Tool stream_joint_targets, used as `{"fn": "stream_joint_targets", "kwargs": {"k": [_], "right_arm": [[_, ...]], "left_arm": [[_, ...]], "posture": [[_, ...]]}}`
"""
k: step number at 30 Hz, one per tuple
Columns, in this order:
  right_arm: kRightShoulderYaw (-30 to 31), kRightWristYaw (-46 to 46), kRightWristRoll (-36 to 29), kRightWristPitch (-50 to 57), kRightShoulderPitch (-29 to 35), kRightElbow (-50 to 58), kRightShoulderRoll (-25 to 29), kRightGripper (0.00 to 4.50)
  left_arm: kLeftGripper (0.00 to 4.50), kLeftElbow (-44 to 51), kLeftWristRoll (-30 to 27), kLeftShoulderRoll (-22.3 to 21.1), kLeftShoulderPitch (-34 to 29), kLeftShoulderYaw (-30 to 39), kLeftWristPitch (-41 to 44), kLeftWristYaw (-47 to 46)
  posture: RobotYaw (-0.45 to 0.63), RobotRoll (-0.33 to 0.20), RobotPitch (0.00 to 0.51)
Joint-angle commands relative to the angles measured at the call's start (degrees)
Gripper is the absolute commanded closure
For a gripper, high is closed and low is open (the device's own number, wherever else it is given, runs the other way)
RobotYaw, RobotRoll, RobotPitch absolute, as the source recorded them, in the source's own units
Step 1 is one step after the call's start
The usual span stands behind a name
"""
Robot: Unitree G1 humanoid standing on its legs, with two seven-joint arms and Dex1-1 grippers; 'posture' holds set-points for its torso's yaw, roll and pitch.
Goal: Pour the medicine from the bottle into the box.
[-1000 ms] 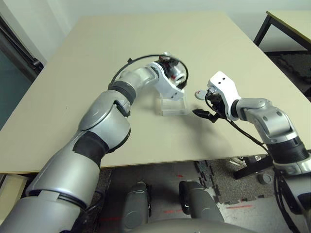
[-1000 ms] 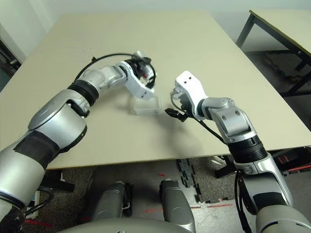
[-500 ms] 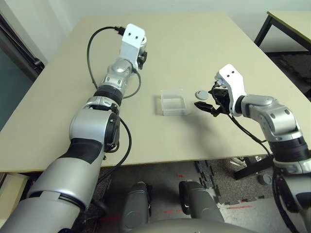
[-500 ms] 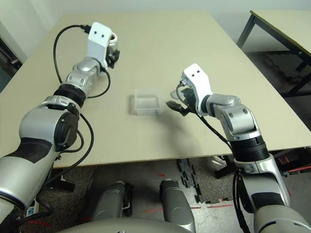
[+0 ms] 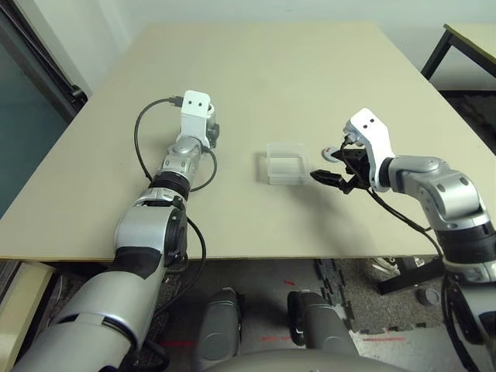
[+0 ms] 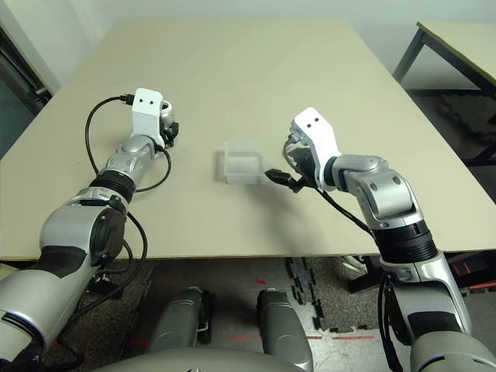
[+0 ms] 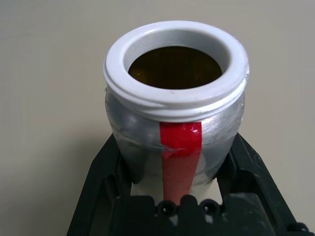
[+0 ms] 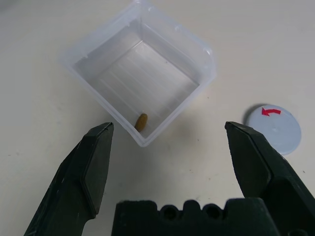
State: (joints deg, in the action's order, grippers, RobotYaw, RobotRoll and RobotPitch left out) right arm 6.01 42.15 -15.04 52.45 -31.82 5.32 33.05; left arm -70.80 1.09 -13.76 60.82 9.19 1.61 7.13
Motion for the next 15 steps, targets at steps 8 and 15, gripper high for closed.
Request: {"fn": "stream_joint_targets", "kwargs": {"k": [8, 15], "right_arm": [[0.91, 0.13, -0.38, 0.45, 0.93, 1.34, 0.45, 0.0], [1.01, 0.14, -0.44, 0.43, 1.09, 1.48, 0.28, 0.0]], "left_arm": [[2.04, -0.48, -1.52, 0.25, -1.92, 0.14, 1.51, 0.86], [2.04, -0.39, -1.81, 0.43, -3.0, 0.06, 1.5, 0.75]], "posture": [[0.04, 0.0, 0.09], [0.04, 0.0, 0.094]]}}
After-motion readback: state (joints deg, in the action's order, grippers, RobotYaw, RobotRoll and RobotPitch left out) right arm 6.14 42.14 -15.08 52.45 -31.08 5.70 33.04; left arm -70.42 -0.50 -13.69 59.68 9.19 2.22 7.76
